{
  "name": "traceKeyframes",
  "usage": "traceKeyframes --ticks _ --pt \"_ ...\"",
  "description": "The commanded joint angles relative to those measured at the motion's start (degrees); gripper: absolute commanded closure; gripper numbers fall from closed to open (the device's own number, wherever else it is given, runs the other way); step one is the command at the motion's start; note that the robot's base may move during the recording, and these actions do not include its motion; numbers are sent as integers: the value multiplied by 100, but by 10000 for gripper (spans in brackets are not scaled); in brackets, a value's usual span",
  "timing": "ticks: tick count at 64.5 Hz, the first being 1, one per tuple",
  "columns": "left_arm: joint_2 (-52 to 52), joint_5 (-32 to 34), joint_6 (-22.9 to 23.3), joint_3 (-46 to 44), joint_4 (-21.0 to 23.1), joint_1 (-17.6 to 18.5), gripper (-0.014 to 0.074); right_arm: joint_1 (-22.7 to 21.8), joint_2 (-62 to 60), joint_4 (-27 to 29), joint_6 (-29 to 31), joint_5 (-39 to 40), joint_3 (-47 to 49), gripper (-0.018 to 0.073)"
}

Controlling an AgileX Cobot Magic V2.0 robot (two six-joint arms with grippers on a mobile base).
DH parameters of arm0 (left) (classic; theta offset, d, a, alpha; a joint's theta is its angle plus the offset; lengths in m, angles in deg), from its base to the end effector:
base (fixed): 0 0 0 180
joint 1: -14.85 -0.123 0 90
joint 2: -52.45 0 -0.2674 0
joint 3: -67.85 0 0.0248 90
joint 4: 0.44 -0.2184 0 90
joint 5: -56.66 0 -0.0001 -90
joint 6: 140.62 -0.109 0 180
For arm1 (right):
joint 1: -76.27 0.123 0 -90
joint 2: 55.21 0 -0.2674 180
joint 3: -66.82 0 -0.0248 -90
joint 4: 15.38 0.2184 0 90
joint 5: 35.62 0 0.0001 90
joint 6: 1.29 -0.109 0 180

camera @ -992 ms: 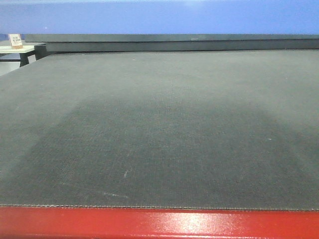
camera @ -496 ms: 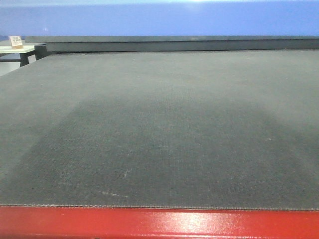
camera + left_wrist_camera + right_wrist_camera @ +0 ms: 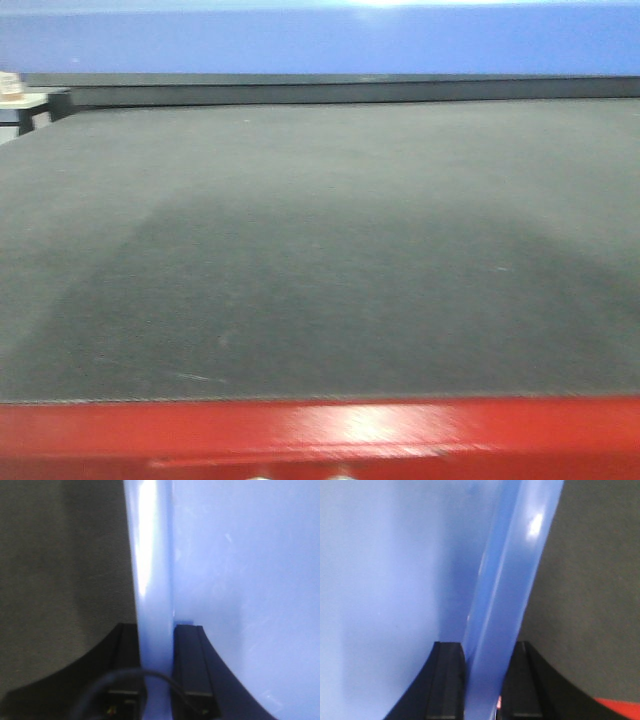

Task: Grab blue tray and place on right shelf
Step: 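Hold the tray raised with both grippers while the base turns away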

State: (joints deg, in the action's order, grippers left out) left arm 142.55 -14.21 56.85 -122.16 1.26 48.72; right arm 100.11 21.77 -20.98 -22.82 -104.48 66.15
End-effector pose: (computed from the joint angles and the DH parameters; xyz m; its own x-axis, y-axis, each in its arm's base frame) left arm 0.2176 -0.1498 0.3571 -0.8661 0.2088 -0.4541 0.3159 0.9328 -0.1736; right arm 0.1940 0.0749 0.3640 -0.8373 -0.0065 -0.5467 -0.0816 0.9902 0.1132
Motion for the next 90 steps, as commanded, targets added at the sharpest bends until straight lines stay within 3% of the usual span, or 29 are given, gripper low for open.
traceKeyframes --ticks 1,90 --pt "-167 -573 -106 -138 -138 51 645 20 -122 -190 189 244 144 504" --pt "-167 -573 -106 -138 -108 51 645 20 -122 -190 189 244 144 504"
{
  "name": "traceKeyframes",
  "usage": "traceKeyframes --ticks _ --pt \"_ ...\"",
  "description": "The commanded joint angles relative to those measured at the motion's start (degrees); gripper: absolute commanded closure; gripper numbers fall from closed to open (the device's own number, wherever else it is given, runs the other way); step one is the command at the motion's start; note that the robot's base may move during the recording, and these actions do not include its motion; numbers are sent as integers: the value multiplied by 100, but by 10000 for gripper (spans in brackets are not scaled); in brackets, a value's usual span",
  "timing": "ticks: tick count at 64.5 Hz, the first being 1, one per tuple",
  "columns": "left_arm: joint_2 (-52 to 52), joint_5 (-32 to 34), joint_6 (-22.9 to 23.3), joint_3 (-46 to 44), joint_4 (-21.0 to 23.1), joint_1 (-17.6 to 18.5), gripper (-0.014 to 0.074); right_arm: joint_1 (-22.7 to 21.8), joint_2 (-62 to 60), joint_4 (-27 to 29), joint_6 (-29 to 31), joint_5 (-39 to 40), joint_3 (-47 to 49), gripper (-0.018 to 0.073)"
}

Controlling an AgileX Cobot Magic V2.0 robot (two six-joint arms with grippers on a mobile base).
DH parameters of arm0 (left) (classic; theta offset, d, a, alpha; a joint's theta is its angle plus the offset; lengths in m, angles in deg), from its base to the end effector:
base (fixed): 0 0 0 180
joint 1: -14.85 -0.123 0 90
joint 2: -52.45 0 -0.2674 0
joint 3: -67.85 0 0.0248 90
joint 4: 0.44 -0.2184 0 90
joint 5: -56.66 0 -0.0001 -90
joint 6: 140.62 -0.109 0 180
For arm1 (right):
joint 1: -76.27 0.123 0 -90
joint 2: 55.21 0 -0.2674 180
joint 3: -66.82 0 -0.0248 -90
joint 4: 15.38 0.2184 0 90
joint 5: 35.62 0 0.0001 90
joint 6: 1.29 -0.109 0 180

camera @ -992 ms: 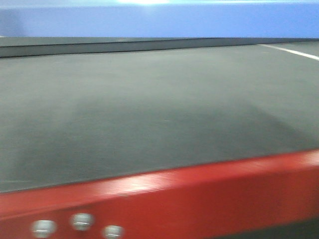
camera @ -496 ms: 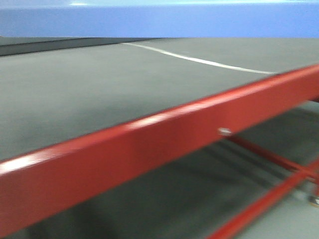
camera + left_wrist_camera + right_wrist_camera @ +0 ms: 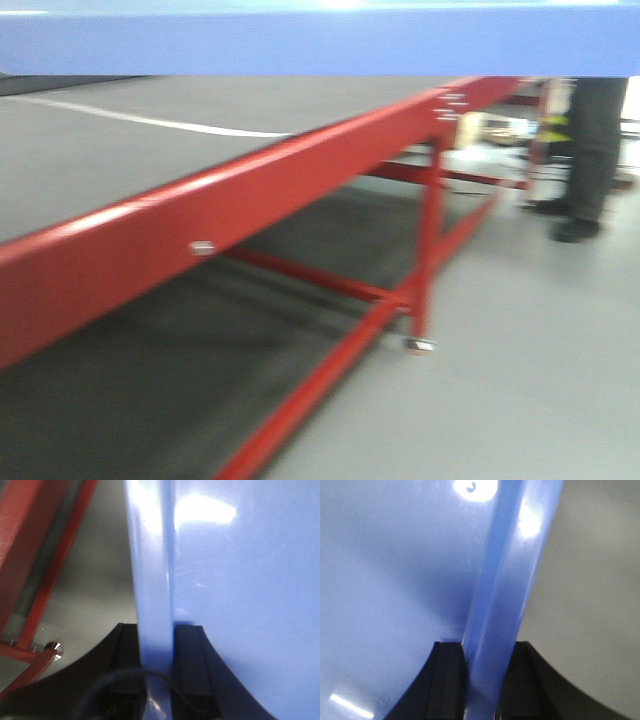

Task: Grab blue tray and place on right shelf
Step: 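Hold the tray raised with both grippers while the base turns away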

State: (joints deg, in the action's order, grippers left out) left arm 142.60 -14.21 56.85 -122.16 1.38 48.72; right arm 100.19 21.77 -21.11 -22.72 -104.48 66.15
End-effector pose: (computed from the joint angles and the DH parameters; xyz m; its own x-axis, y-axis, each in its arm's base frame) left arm 0.2177 -0.1500 0.3569 -0.8669 0.2085 -0.4528 0.3159 0.9325 -0.1753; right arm 0.1940 0.0750 0.3640 -0.8367 -0.0101 -0.5476 -0.0840 0.9904 0.1102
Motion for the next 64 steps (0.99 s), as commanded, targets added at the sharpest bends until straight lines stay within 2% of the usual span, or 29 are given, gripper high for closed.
traceKeyframes --ticks 1,64 --pt "-173 -573 -106 -138 -120 51 645 13 -122 -177 179 244 144 504" --pt "-173 -573 -106 -138 -120 51 645 13 -122 -177 179 244 144 504"
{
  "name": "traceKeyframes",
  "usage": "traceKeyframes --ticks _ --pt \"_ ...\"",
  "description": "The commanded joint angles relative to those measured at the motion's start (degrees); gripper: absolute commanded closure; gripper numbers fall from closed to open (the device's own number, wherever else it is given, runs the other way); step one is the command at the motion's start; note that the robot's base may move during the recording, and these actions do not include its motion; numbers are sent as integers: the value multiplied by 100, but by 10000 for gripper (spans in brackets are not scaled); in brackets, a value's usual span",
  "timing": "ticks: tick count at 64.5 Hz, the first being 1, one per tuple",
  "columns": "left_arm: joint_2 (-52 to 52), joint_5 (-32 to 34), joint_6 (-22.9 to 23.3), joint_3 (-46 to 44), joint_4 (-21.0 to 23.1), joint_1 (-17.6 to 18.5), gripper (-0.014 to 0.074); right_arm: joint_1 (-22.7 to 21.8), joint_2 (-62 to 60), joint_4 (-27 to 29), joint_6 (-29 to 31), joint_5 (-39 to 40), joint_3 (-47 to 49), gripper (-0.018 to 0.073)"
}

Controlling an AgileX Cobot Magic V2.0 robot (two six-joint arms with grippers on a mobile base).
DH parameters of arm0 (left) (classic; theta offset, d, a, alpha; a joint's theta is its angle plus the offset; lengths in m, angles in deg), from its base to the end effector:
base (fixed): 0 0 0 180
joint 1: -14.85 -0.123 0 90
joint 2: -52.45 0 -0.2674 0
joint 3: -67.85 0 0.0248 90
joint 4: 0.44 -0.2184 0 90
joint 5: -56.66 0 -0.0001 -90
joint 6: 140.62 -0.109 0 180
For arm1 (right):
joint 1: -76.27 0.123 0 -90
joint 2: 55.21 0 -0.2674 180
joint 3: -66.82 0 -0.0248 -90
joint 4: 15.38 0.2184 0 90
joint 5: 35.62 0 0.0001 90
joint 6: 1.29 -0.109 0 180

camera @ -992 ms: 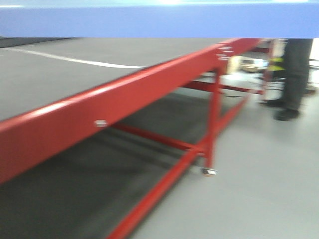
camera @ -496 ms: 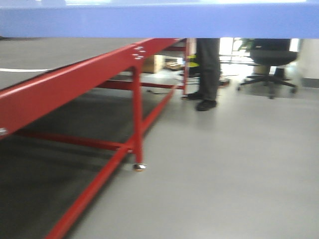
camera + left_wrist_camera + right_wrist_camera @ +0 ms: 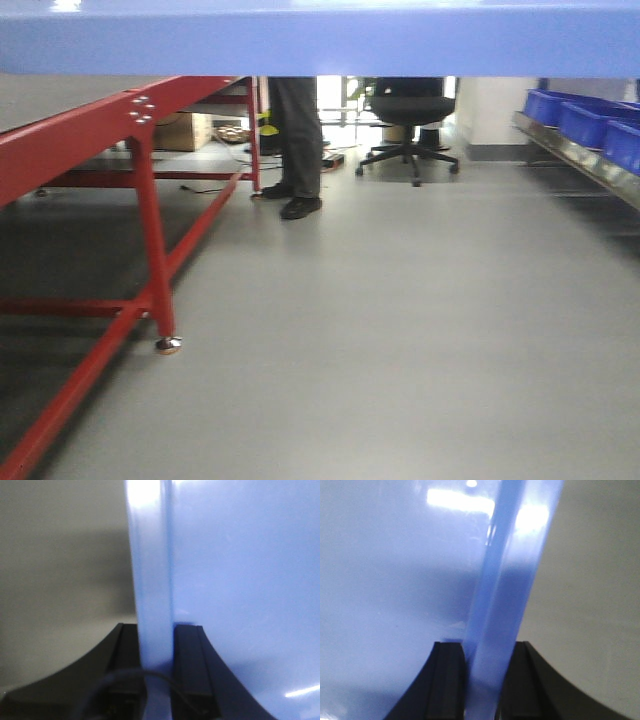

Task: Grab blue tray and place on right shelf
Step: 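Hold the tray raised with both grippers while the base turns away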

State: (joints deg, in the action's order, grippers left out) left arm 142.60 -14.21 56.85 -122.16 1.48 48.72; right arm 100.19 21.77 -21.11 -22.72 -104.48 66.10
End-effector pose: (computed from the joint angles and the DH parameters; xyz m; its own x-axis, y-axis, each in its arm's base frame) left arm 0.2176 -0.1502 0.3569 -0.8673 0.2082 -0.4522 0.3160 0.9321 -0.1769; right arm 0.1940 0.0749 0.3638 -0.8371 -0.0103 -0.5470 -0.0840 0.9904 0.1099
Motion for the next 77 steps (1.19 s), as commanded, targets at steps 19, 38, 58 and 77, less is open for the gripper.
traceKeyframes --ticks 19,38,58,77 --pt "-173 -573 -106 -138 -130 51 645 13 -122 -177 179 244 149 504" --pt "-173 -573 -106 -138 -130 51 645 13 -131 -177 179 244 149 504" --pt "-173 -573 -106 -138 -130 51 645 13 -131 -177 179 244 149 504" --pt "-173 -573 -106 -138 -126 51 645 13 -131 -177 179 244 149 504"
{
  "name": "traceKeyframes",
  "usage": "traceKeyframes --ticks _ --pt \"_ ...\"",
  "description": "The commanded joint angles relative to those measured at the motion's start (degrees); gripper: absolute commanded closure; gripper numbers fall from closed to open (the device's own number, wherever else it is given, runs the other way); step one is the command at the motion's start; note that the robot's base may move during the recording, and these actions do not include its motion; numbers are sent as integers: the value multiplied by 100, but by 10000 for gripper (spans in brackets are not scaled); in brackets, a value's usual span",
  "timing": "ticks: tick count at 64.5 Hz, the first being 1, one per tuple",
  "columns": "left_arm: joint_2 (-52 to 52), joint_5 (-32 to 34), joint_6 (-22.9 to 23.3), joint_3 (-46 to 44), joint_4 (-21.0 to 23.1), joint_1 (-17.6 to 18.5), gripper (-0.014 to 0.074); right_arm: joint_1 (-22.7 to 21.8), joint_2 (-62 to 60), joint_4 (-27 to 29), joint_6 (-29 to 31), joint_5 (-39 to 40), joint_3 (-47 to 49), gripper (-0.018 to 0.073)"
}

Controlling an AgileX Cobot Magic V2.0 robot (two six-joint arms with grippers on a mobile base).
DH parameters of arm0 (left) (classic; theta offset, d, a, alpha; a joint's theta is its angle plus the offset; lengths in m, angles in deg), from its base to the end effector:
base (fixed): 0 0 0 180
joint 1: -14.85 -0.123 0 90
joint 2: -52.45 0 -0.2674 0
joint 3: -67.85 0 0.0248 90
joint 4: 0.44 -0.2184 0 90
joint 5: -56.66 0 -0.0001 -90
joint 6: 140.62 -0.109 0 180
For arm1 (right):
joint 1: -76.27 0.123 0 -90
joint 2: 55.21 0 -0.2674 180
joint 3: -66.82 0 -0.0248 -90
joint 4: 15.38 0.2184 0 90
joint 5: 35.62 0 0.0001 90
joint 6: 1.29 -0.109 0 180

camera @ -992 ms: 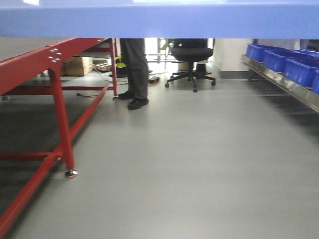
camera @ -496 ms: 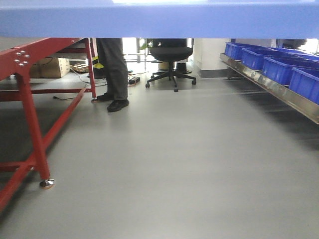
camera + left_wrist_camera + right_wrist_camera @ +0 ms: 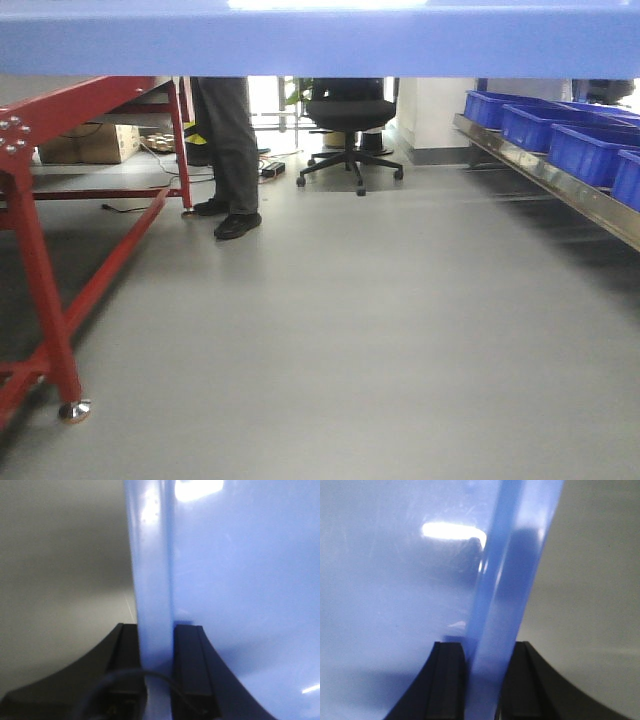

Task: Grab blue tray and place on right shelf
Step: 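Hold the tray raised with both grippers while the base turns away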

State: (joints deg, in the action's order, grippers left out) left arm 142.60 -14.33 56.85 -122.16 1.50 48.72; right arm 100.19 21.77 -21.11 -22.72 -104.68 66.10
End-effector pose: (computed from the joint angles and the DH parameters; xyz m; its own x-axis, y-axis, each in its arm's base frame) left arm 0.2174 -0.1501 0.3568 -0.8681 0.2087 -0.4504 0.3158 0.9322 -0.1767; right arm 0.1937 0.0748 0.3636 -0.8388 -0.0107 -0.5443 -0.0833 0.9906 0.1088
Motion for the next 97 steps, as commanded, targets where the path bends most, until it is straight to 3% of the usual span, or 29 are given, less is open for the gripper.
traceKeyframes --ticks 1,97 --pt "-173 -561 -106 -138 -128 51 645 13 -131 -177 179 264 149 504" --pt "-173 -561 -106 -138 86 51 645 13 -131 -177 179 264 149 504"
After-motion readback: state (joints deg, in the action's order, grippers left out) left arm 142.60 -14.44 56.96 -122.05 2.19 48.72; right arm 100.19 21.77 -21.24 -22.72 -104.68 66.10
